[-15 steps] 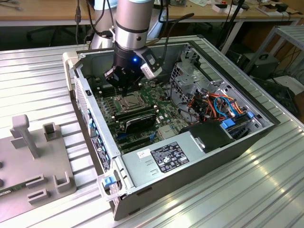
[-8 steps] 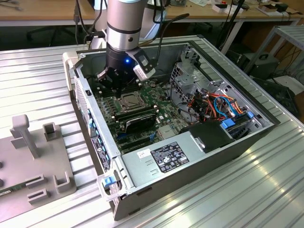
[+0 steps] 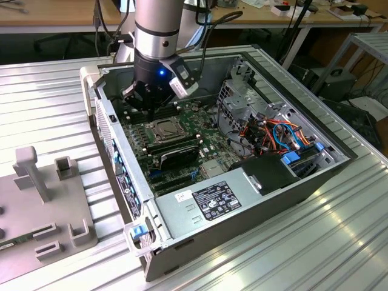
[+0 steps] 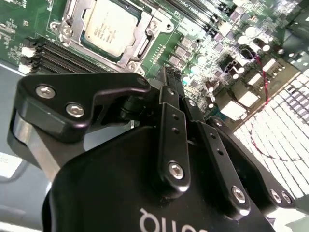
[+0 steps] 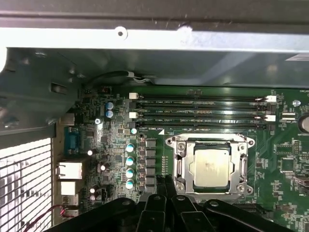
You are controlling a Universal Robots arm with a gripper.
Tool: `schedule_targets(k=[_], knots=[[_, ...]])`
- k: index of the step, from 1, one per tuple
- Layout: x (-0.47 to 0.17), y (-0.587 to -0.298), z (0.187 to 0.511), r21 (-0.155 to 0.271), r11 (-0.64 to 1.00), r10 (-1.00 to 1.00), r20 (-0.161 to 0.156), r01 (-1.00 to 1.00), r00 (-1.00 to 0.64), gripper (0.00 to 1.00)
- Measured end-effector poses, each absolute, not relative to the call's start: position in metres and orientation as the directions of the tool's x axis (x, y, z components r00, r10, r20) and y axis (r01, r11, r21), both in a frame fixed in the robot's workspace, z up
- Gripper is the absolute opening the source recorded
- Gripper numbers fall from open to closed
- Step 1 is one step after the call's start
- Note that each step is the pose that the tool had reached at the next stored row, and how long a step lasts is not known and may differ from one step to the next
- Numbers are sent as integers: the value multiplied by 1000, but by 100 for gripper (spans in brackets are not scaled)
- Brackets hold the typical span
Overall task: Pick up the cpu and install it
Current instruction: 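Install the first cpu locking lever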
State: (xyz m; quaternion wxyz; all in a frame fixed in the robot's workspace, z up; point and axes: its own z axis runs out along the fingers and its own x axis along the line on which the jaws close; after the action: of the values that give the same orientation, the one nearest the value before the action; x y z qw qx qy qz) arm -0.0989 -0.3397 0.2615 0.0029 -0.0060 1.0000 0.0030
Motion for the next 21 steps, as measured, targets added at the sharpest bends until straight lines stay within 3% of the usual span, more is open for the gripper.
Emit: schedule_targets(k=[4, 17, 21], knots=[[-99, -340, 276, 6, 1000, -12, -9, -12, -1000, 11], [-104, -327, 275, 11, 1000, -12, -20, -12, -1000, 11], [-105, -327, 275, 64, 998, -10, -25, -12, -1000, 11]])
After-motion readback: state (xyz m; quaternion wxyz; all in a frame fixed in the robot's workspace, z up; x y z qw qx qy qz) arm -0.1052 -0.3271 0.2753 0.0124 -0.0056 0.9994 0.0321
